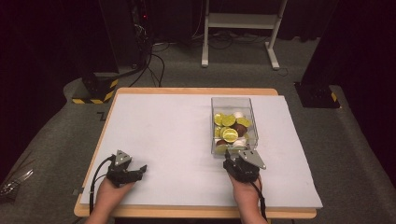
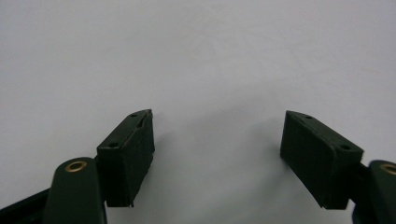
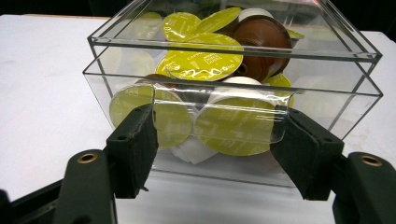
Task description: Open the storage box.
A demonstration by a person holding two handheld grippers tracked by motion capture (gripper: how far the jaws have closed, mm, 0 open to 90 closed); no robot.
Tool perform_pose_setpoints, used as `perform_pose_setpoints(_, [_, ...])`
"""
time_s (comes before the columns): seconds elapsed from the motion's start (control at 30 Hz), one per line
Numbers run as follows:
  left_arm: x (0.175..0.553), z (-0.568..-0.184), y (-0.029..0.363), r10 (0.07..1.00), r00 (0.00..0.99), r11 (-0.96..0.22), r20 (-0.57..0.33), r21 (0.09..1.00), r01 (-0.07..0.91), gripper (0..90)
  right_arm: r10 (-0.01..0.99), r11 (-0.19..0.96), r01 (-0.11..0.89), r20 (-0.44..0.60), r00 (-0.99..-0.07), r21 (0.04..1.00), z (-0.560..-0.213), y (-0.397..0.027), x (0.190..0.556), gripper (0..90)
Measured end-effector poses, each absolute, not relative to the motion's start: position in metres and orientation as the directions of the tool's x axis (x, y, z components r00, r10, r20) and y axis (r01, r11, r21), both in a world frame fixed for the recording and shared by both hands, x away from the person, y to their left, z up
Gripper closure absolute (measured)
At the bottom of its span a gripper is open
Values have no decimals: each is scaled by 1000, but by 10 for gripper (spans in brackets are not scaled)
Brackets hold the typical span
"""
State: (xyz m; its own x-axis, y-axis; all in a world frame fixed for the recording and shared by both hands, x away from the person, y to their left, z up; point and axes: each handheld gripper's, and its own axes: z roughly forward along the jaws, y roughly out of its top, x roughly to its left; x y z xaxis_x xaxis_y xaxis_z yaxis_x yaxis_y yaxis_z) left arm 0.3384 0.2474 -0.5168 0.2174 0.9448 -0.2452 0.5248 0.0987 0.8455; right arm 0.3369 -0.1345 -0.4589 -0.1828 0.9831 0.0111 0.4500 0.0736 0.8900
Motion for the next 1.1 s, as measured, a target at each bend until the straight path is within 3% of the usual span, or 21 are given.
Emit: perform_pose_setpoints(1.1, [338,-517,246,945,211,107,-249,847,521,261,982,78,444,7,-187,893,-461,-135,292,327])
